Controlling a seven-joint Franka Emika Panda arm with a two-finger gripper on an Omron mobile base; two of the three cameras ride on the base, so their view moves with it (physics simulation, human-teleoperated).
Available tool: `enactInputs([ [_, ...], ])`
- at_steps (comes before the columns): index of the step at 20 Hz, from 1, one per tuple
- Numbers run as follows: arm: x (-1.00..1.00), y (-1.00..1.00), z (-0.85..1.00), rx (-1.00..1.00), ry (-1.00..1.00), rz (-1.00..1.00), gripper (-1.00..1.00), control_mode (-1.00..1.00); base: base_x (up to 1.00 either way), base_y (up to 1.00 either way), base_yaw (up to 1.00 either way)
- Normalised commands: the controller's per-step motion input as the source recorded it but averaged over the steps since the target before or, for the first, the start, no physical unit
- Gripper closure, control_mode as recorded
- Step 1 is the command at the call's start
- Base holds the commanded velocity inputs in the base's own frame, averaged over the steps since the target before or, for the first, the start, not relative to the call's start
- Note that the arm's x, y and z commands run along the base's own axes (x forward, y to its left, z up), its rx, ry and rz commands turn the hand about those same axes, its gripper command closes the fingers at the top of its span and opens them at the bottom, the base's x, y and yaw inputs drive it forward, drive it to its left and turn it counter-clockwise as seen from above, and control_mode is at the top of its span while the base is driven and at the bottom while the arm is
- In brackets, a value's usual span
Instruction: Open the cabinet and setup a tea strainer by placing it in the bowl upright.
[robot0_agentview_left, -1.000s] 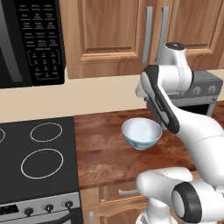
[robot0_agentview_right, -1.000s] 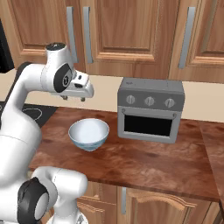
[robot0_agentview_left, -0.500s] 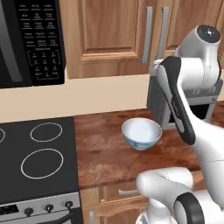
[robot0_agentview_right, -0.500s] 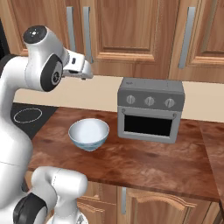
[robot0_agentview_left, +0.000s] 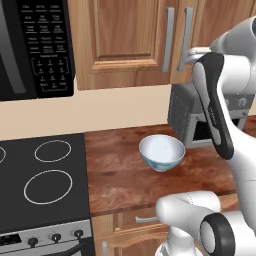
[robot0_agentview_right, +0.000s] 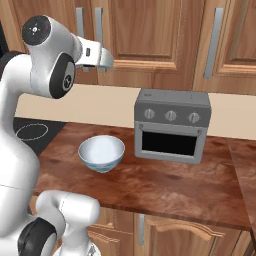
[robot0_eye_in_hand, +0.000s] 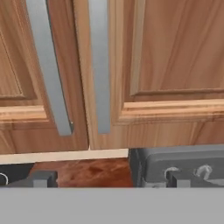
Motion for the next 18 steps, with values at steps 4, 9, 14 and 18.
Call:
enactInputs([
  [4, 0.05, 0.00, 0.21, -0.05, -0.15, -0.03, -1.00, -1.00, 0.00, 0.00, 0.00],
  [9, 0.39, 0.02, 0.00, -0.01, -0.01, -0.02, -1.00, -1.00, 0.00, 0.00, 0.00],
  [14, 0.51, 0.00, 0.00, 0.00, 0.00, 0.00, -1.00, -1.00, 0.00, 0.00, 0.00],
  [18, 0.44, 0.00, 0.00, 0.02, 0.00, 0.00, -1.00, -1.00, 0.00, 0.00, 0.00],
])
